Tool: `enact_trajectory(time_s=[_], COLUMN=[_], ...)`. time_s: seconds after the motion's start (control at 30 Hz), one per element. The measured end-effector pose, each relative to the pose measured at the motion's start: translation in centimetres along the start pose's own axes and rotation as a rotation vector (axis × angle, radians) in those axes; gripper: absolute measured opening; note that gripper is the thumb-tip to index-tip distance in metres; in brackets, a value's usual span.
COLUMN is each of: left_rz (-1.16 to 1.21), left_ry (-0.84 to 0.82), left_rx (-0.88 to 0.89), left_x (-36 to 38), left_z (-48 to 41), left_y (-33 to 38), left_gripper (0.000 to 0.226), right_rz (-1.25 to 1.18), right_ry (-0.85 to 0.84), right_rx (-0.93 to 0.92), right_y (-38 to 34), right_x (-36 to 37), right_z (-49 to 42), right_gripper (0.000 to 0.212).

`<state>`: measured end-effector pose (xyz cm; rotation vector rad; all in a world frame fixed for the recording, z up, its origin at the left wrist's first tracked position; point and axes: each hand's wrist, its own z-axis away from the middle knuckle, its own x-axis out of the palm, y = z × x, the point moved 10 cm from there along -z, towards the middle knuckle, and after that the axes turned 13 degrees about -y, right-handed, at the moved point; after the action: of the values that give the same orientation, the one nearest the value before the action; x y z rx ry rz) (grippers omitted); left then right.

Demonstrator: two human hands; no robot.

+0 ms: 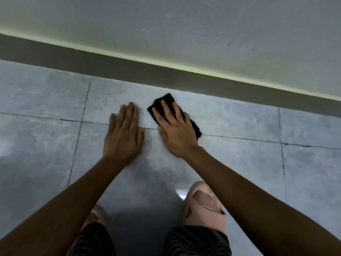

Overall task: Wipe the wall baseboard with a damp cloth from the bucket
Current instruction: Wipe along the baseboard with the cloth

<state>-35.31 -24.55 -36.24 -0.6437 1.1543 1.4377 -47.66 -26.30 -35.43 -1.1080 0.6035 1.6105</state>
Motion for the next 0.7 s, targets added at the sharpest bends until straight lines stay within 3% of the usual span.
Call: enact_trajectory(time_s=[0.1,0.2,0.5,0.63,0.7], left_rz=[-0.008,-0.036,0.010,0.040,0.045], left_ry=[-0.006,-0.016,0.015,0.048,0.054], left_rx=[0.003,0.019,-0.070,-0.190,-0.226], left_x=[0.4,0.3,0.1,-0.7,-0.9], left_z=[-0.2,-0.1,-0.1,0.2,0.4], left_y=[0.3,0.2,-1.0,-3.4,-4.3], left_gripper=[0.069,0.069,0.067,0.068,0.069], right_rz=[0.017,-0.004,-0.199,-0.388,-0.420], right_ry=[0.016,0.016,0.080,0.175,0.190], right_rx=[-0.074,-0.015,0.616,0.918,0.960], right_y=[-0.2,3.7,20.2,20.1,17.8], right_x=[0.8,1.7,2.4,1.8,1.2], right_z=[1.7,4.5,9.9,9.4,8.2], right_gripper=[0.054,0.055,0.055,0.054,0.055])
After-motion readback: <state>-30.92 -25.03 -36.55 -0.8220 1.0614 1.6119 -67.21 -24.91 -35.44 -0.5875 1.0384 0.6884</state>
